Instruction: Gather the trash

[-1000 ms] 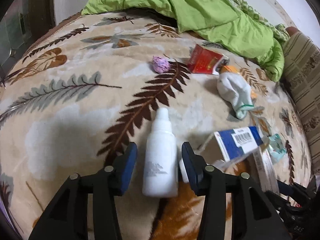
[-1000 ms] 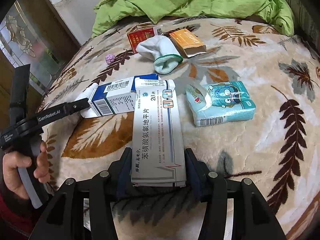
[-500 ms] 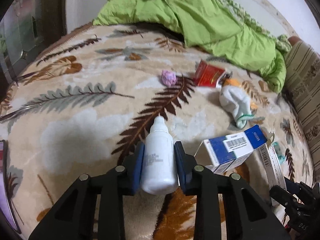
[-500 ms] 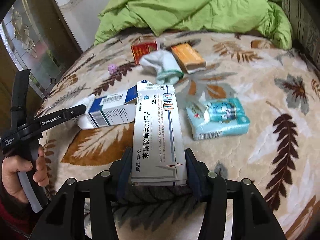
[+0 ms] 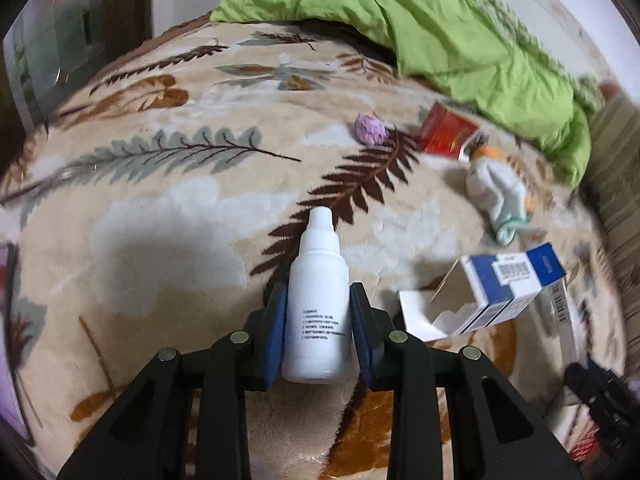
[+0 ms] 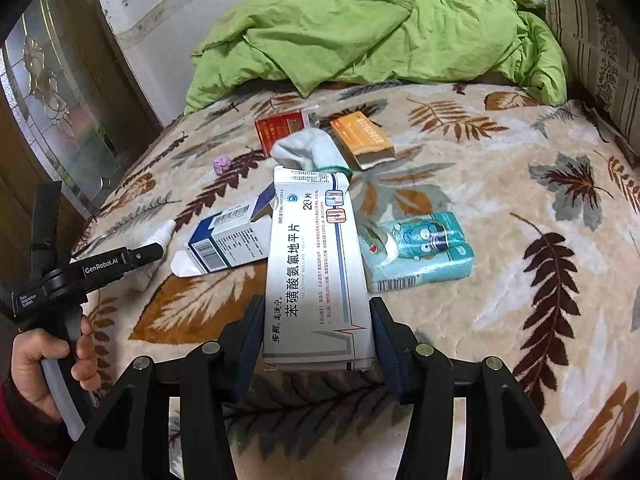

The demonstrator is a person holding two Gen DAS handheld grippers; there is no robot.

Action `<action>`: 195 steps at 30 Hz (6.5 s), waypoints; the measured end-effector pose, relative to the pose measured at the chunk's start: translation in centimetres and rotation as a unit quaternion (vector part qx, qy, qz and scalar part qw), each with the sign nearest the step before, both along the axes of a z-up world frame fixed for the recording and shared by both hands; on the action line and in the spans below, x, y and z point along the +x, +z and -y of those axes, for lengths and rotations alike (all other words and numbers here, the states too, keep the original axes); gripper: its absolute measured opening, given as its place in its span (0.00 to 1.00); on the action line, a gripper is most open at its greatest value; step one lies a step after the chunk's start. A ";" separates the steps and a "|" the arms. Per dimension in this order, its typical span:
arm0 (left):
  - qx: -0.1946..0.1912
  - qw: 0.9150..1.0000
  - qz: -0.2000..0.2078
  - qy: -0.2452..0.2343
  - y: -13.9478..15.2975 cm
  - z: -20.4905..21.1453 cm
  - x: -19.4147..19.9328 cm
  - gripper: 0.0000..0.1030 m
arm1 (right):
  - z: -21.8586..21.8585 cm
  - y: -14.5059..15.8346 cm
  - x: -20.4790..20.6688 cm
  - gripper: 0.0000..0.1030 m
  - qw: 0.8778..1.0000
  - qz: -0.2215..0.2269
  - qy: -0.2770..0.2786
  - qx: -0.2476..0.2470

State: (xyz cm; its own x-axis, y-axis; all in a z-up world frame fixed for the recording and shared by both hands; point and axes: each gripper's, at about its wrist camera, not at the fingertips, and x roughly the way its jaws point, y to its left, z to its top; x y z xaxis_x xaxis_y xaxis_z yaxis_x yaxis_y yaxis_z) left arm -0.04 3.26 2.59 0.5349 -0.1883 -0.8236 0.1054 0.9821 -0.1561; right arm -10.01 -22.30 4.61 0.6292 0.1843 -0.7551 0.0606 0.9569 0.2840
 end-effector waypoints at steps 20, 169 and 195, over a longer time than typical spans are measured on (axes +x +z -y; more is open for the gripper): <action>-0.001 0.996 0.086 -0.018 3.1 1.0 -2.4 0.28 | 2.5 -0.3 -0.5 0.53 0.993 -0.024 -0.099 -0.057; -0.074 0.872 0.067 -0.480 9.0 33.1 -29.1 0.28 | 20.4 4.5 -35.3 0.53 0.930 0.057 -0.356 0.069; -0.062 0.908 0.098 -0.403 9.8 26.6 -24.4 0.65 | 17.0 4.7 -28.8 0.56 0.959 0.046 -0.274 0.051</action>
